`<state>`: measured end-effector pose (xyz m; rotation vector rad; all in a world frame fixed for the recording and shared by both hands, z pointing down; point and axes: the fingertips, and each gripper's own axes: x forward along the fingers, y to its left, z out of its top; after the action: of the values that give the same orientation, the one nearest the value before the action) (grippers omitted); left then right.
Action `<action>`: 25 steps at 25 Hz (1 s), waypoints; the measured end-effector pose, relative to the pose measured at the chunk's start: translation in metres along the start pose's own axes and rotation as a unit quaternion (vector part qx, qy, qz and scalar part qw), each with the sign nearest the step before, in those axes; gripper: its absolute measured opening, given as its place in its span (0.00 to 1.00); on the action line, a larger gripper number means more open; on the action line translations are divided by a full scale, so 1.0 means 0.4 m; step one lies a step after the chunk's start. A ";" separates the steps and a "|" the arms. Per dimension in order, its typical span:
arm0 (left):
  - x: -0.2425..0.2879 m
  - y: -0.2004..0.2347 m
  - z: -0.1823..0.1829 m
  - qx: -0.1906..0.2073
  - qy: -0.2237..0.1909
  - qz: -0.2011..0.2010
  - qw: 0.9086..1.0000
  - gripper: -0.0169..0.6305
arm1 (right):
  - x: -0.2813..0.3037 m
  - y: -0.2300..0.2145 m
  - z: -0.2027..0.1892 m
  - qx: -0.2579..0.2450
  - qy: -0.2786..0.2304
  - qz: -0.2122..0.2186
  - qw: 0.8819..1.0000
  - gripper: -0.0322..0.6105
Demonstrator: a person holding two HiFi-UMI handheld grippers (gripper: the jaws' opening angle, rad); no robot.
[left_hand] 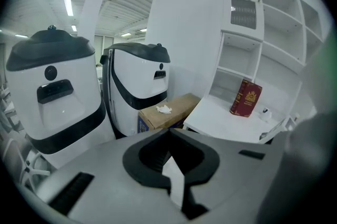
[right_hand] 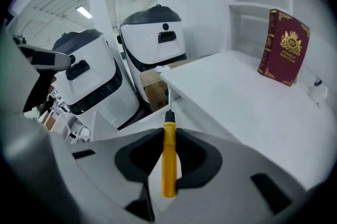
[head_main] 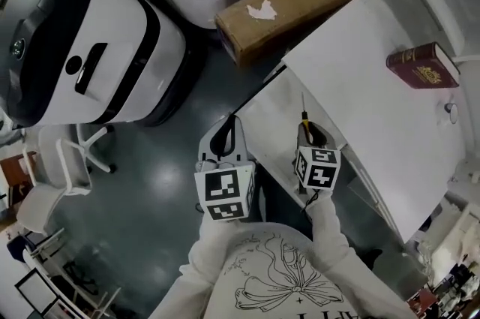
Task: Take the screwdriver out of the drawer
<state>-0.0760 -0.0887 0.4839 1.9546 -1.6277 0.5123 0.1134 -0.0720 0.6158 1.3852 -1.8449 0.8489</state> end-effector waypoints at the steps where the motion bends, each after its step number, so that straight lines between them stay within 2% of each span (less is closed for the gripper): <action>1: -0.010 -0.003 0.012 0.000 -0.005 -0.001 1.000 0.04 | -0.019 -0.002 0.010 -0.002 -0.009 -0.003 1.000 0.16; 11: -0.102 -0.035 0.138 0.011 -0.066 -0.007 0.998 0.04 | -0.194 -0.021 0.152 -0.008 -0.103 -0.013 0.995 0.16; 25: -0.217 -0.095 0.280 0.026 -0.147 -0.015 0.989 0.04 | -0.440 -0.012 0.367 -0.015 -0.238 -0.016 0.971 0.16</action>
<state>-0.0617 -0.0863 0.3380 2.1731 -1.7717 0.2641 0.1365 -0.0991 0.3891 1.7030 -2.1670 0.4919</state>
